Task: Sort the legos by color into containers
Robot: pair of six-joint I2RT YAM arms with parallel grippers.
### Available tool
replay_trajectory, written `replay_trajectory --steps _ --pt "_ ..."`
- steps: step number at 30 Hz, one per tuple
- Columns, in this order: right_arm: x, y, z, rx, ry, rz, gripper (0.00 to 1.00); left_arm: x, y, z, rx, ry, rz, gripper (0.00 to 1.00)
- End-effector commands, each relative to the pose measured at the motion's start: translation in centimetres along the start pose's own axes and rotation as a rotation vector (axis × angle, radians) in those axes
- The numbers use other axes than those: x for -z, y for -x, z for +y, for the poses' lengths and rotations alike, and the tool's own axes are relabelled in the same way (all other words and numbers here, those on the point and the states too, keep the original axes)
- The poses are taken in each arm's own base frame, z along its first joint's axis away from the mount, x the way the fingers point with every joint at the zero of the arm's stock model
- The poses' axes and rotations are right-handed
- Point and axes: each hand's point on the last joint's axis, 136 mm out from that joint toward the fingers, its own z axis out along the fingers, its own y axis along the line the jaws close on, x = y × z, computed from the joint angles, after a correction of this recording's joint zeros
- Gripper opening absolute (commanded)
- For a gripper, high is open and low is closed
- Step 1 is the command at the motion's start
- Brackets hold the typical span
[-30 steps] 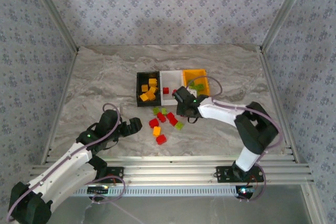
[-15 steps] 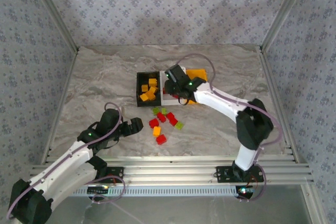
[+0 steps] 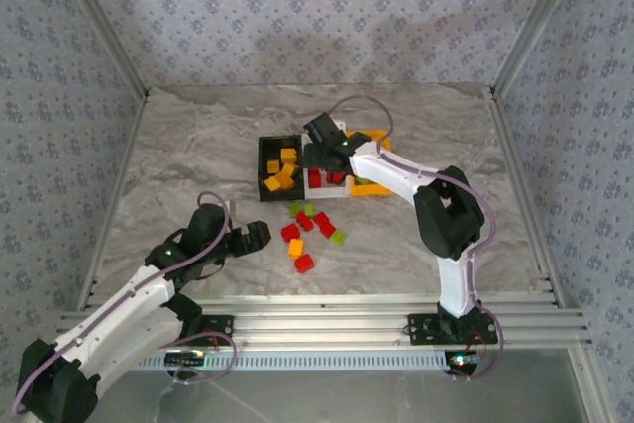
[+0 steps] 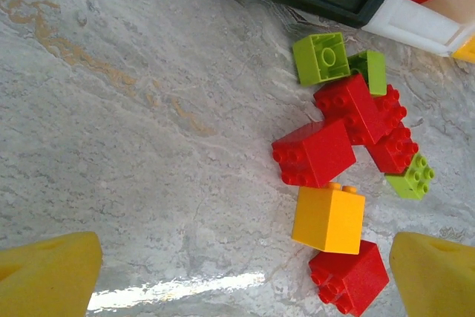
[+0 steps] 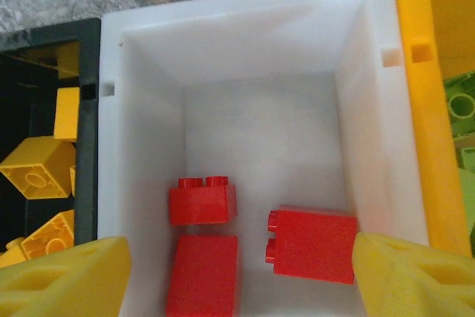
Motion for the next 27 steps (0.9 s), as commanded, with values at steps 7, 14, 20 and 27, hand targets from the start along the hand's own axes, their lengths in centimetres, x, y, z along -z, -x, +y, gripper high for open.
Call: replay_trajectory --steps 7,14,20,27 --pt "8.8 -8.1 2.5 0.218 0.195 0.081 0.89 2.2 2.4 -0.2 0.006 0.025 -0.101 0.99" --pt "9.7 -21.1 4.1 0.515 0.235 0.315 0.92 2.8 2.7 2.0 0.068 0.103 -0.158 1.00" --pt "8.3 -25.0 5.3 0.620 0.193 0.340 0.91 3.0 2.6 2.7 0.104 0.106 -0.176 1.00" --pt "6.8 -26.9 3.9 0.650 0.142 0.388 0.79 2.8 2.3 2.8 0.106 0.103 -0.154 1.00"
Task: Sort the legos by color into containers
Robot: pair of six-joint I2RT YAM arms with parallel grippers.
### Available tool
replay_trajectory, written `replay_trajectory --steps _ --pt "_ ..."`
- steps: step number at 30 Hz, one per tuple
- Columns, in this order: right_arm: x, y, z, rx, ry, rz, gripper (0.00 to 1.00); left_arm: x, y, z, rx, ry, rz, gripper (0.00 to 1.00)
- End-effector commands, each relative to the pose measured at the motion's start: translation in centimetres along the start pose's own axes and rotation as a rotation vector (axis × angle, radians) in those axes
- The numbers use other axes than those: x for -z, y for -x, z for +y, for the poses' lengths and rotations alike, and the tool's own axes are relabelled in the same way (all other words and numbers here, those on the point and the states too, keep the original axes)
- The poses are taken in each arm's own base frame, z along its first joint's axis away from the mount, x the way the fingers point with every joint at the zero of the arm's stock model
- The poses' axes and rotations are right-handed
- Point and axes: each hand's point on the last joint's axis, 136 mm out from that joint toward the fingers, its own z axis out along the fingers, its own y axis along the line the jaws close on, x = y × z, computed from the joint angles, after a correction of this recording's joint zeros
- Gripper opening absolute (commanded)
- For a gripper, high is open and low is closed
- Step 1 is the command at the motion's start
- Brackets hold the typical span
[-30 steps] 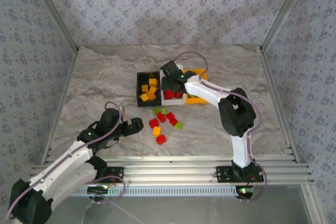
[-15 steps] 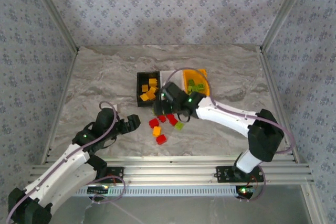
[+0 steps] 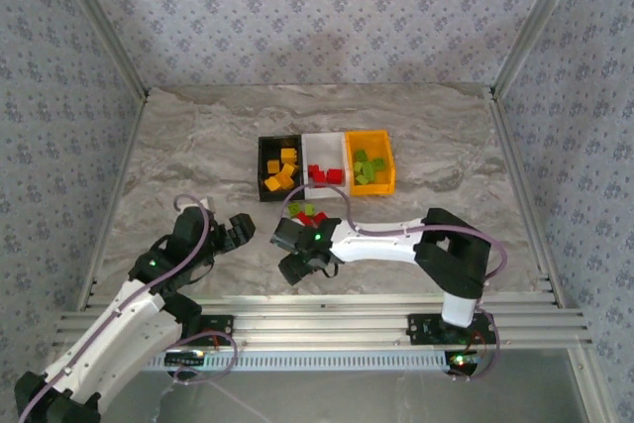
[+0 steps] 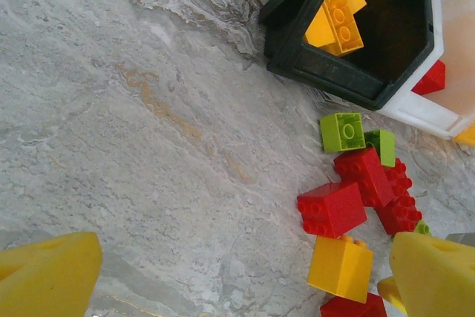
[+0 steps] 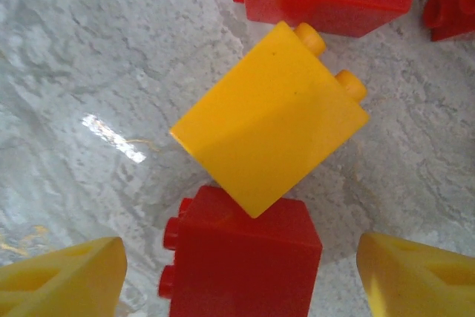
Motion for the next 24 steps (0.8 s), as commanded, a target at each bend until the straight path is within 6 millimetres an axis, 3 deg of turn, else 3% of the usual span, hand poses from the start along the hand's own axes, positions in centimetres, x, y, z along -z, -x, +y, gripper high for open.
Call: replay_trajectory --steps 1,8,11,16,19,24 --pt "-0.7 -1.2 -1.0 0.017 -0.046 0.034 0.77 -0.1 -0.5 0.6 0.011 0.015 0.018 1.00" --pt "-0.4 -1.4 -0.6 0.013 -0.006 0.009 0.50 -0.4 -0.5 -0.2 0.005 -0.023 0.025 1.00" --pt "0.9 -0.8 -0.5 0.009 0.020 -0.035 0.42 -0.5 -0.5 -0.8 -0.018 -0.038 0.038 1.00" --pt "4.6 0.6 -1.3 -0.016 0.050 -0.113 0.38 -0.9 -0.7 -1.3 -0.045 -0.054 0.065 0.99" --pt "7.6 2.6 -3.3 -0.061 0.033 -0.188 0.38 -1.3 -0.9 -1.6 -0.051 -0.063 0.080 1.00" --pt "10.9 8.2 -9.8 -0.287 0.002 -0.311 0.38 -1.8 -1.0 -2.0 -0.065 -0.070 0.094 0.99"
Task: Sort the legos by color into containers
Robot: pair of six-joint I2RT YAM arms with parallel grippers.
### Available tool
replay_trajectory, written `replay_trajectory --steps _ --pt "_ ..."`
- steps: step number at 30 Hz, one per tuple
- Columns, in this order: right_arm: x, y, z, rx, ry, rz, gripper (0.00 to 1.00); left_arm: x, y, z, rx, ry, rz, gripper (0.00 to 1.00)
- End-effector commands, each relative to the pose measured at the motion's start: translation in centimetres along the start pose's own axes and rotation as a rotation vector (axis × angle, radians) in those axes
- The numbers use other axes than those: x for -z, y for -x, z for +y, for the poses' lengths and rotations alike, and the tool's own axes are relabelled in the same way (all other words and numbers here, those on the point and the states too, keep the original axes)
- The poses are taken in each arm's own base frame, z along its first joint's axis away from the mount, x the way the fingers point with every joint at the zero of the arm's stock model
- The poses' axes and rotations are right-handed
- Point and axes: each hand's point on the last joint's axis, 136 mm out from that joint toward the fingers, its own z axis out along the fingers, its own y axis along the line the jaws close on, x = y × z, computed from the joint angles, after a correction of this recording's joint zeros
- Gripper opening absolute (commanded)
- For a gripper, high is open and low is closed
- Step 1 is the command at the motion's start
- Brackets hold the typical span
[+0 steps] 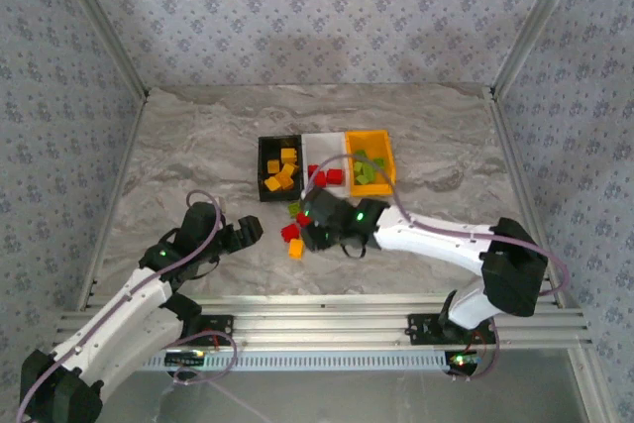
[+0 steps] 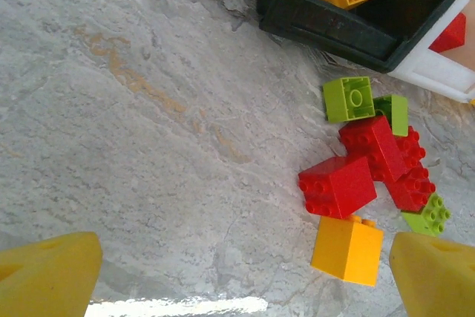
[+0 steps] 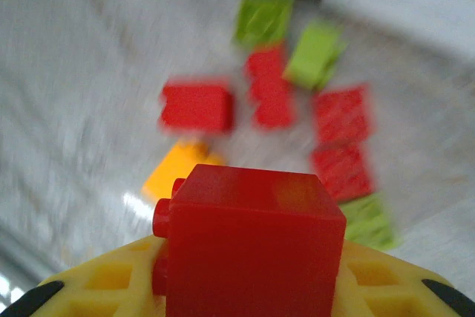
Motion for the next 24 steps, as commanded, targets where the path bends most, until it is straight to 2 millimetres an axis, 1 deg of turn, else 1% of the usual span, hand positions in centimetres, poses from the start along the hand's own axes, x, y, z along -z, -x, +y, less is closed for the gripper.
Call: replay_trajectory --steps 1,2,5,9,10,12,14,17,18,20,21,24 --pt "0.9 4.1 -3.7 -0.125 -0.059 -0.065 0.38 -0.1 0.6 -1.3 -0.030 -0.047 -0.005 0.99" --pt "1.0 6.1 -4.4 -0.167 -0.062 -0.098 0.38 -0.1 0.7 -1.5 -0.037 -0.051 -0.002 0.99" --pt "-0.9 8.7 -7.1 -0.272 -0.099 -0.103 0.39 -0.1 0.8 -2.0 -0.070 -0.054 0.011 0.99" --pt "-4.5 11.0 -9.6 -0.330 -0.163 -0.074 0.40 -0.7 0.6 -2.7 -0.117 -0.055 0.042 0.99" --pt "-5.4 11.2 -10.0 -0.345 -0.175 -0.062 0.40 -1.0 0.4 -2.8 -0.126 -0.054 0.053 0.99" --pt "-6.7 11.8 -10.6 -0.382 -0.188 -0.050 0.42 -1.6 -0.1 -3.1 -0.149 -0.055 0.078 0.98" --pt "-7.6 12.0 -11.5 -0.418 -0.210 -0.042 0.43 -2.2 -0.6 -3.5 -0.178 -0.053 0.105 0.95" --pt "-8.2 13.2 -11.8 -0.455 -0.200 -0.076 0.49 -3.2 -1.4 -4.0 -0.219 -0.045 0.140 0.92" --pt "-8.1 13.8 -11.7 -0.453 -0.191 -0.095 0.54 -3.5 -1.6 -4.3 -0.237 -0.048 0.148 0.91" --pt "-7.8 14.7 -11.4 -0.444 -0.175 -0.113 0.71 -4.0 -2.1 -4.8 -0.277 -0.049 0.162 0.91" --pt "-7.4 15.2 -11.2 -0.444 -0.168 -0.126 0.78 -4.3 -2.3 -5.2 -0.302 -0.047 0.171 0.91" --pt "-5.8 15.4 -10.7 -0.428 -0.154 -0.159 0.85 -5.1 -3.3 -6.2 -0.385 -0.029 0.198 0.86"
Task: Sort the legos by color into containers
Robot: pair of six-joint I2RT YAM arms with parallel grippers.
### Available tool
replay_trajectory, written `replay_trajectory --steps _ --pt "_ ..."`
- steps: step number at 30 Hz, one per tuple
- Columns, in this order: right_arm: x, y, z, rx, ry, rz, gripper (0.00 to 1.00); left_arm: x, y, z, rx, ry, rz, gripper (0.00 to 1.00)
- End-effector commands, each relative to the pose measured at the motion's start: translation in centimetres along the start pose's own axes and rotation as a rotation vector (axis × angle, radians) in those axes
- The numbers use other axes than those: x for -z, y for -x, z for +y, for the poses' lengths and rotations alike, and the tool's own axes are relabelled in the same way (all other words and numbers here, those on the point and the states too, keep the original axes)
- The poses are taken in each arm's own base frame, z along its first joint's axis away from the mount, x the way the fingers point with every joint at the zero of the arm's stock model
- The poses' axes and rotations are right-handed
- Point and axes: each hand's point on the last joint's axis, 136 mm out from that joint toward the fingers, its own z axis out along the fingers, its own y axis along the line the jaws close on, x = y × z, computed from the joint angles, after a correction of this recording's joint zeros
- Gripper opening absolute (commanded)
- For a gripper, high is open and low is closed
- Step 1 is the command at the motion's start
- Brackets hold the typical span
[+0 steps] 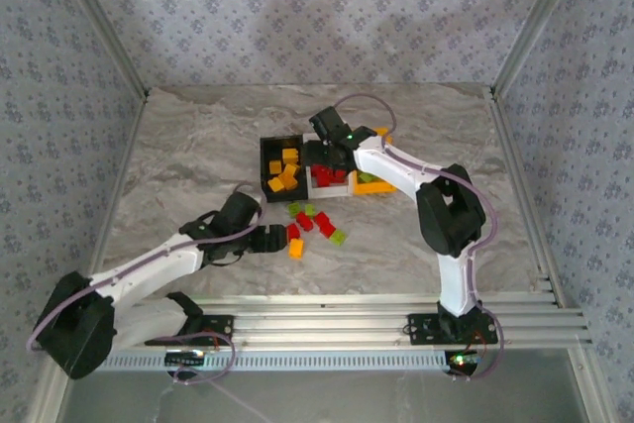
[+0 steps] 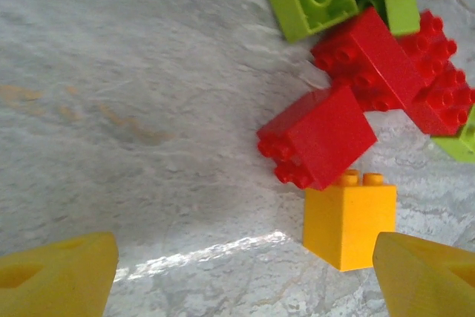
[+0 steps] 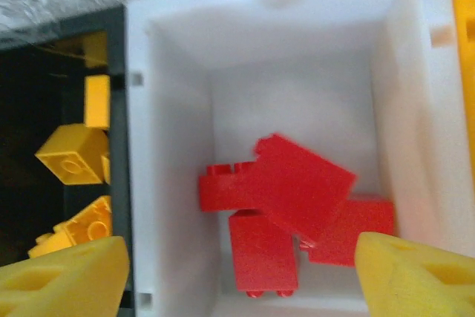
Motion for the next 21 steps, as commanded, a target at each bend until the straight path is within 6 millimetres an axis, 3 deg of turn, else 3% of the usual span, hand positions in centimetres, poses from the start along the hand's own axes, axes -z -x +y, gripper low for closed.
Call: replay_trajectory --steps 1,10,18,19,21 --pt "3.0 1.4 0.6 -0.006 0.033 -0.065 0.86 -0.4 1.2 -2.5 -0.115 -0.009 -0.028 0.84" --pt "8.0 -0.4 -0.9 -0.005 0.071 -0.141 0.89 -4.1 -1.1 -5.1 -0.269 0.079 0.056 0.71" --pt "11.8 -1.2 -2.7 -0.017 0.084 -0.206 0.89 -5.6 -1.9 -4.5 -0.295 0.154 0.084 0.52" --pt "11.5 -2.2 -3.5 -0.019 0.067 -0.190 0.90 -5.6 -2.0 -4.4 -0.296 0.160 0.087 0.49" --pt "12.0 -2.4 -3.9 -0.024 0.069 -0.197 0.90 -5.4 -2.1 -4.4 -0.295 0.157 0.087 0.43"
